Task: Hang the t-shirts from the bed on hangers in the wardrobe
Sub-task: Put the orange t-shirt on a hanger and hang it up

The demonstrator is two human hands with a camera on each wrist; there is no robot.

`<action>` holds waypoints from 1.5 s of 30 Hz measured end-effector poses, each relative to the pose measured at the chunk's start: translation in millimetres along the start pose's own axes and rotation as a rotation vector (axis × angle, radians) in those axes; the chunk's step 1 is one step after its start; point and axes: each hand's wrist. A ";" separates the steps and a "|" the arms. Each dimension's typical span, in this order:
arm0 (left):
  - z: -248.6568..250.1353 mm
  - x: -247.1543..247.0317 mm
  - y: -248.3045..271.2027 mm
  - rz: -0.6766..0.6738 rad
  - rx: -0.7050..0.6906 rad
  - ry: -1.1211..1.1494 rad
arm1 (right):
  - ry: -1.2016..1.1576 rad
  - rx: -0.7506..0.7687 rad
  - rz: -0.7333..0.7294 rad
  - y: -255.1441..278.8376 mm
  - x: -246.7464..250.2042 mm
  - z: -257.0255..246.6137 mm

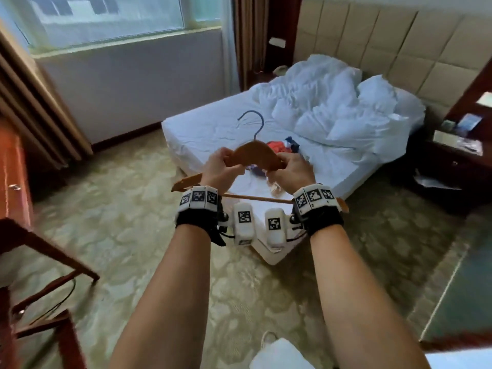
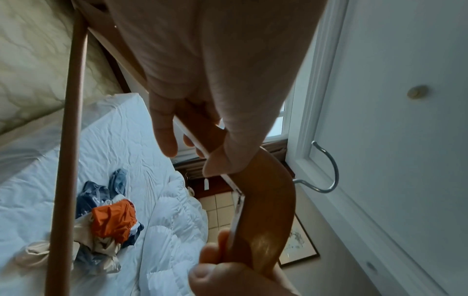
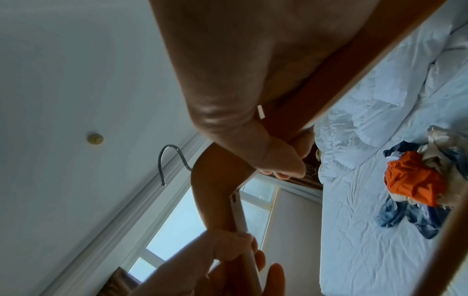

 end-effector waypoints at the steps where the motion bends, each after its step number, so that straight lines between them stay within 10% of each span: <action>1: -2.0 -10.0 -30.6 -0.018 -0.007 -0.011 | 0.006 -0.004 0.010 -27.2 1.0 6.3; 14: 9.0 -145.7 -370.5 -0.346 -0.066 -0.184 | -0.115 -0.118 -0.196 -365.9 33.5 81.6; 22: -42.4 -202.1 -554.8 -0.098 -0.052 -0.087 | -0.051 -0.337 0.017 -529.4 22.4 172.7; 26: -94.8 -246.6 -636.5 -0.251 0.001 -0.229 | -0.039 -0.496 0.063 -587.9 -1.5 223.1; 32: -163.3 -313.1 -703.7 -0.826 0.197 -0.527 | -0.032 -0.648 0.078 -643.3 -36.7 274.4; 45: -208.7 -406.1 -751.9 -0.975 0.354 -0.721 | -0.155 -0.720 0.216 -697.2 -76.4 360.3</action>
Point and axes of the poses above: each hand's wrist, its own y-axis away from the middle knuckle, its own x-axis out of the back of the hand, z = x × y, and after that the axes turned 3 degrees about -y, right-handed
